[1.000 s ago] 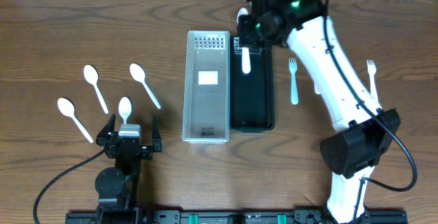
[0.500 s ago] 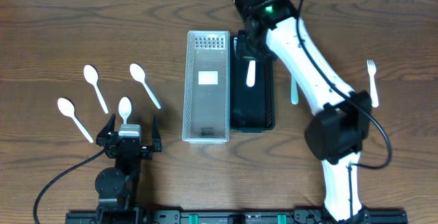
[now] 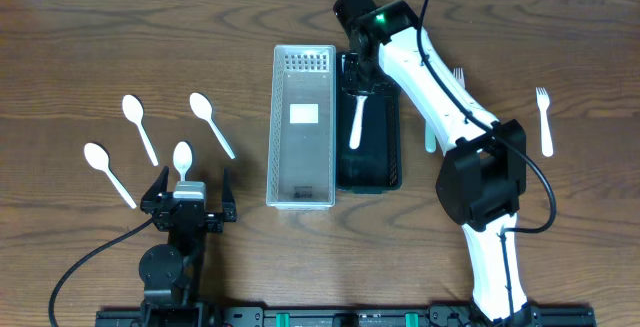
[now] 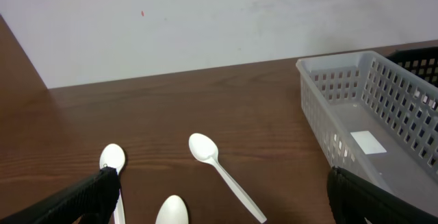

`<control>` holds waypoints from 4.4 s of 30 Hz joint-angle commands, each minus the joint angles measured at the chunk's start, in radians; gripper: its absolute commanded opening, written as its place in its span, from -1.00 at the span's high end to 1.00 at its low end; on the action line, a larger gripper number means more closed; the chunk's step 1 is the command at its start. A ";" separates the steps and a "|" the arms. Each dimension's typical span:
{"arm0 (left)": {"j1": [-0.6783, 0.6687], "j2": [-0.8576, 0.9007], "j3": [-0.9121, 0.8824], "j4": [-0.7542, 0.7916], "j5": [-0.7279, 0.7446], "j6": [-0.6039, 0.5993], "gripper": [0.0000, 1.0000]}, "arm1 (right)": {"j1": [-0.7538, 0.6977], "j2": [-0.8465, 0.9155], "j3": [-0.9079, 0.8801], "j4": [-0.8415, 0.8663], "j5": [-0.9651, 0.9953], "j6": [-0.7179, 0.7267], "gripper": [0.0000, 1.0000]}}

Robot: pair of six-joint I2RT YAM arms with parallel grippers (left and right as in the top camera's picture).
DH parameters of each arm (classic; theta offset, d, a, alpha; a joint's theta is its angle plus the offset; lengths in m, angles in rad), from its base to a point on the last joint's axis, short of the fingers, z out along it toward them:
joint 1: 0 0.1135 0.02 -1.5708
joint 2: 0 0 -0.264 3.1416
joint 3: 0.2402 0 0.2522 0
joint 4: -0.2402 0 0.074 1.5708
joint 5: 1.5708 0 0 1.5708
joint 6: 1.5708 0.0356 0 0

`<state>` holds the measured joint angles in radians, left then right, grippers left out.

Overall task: Pack container
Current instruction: 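Carry the spoon over the black basket and release it inside, then move the right gripper to the far-right white fork and grasp it, then carry the fork into the black basket and release it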

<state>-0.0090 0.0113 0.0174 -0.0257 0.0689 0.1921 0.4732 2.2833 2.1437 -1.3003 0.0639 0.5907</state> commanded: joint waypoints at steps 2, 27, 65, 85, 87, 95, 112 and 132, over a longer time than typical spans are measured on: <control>-0.003 0.000 -0.013 -0.038 0.021 0.013 -0.96 | -0.007 -0.041 0.006 0.001 0.012 -0.056 0.01; -0.003 0.000 -0.013 -0.038 0.021 0.013 -0.96 | -0.734 -0.210 0.146 -0.264 0.022 -0.816 -0.98; -0.003 0.000 -0.013 -0.038 0.021 0.013 -0.96 | -0.846 0.192 0.039 -0.121 -0.060 -0.942 -0.99; -0.003 0.000 -0.013 -0.038 0.021 0.013 -0.96 | -0.852 0.192 -0.125 0.003 0.003 -0.893 -0.98; -0.003 0.000 -0.013 -0.038 0.021 0.013 -0.96 | -0.852 0.192 -0.138 0.012 0.021 -0.866 -0.98; -0.003 0.000 -0.013 -0.038 0.021 0.013 -0.96 | -0.852 0.192 -0.151 0.050 0.021 -0.830 -0.98; -0.003 0.000 -0.013 -0.038 0.021 0.014 -0.96 | -0.852 0.192 -0.151 0.053 0.022 -0.830 0.14; -0.003 0.000 -0.013 -0.038 0.021 0.013 -0.96 | -0.840 0.174 -0.090 -0.002 0.022 -0.773 0.97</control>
<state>-0.0086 0.0113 0.0174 -0.0257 0.0689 0.1921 -0.3748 2.4367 2.0262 -1.2819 0.0765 -0.2188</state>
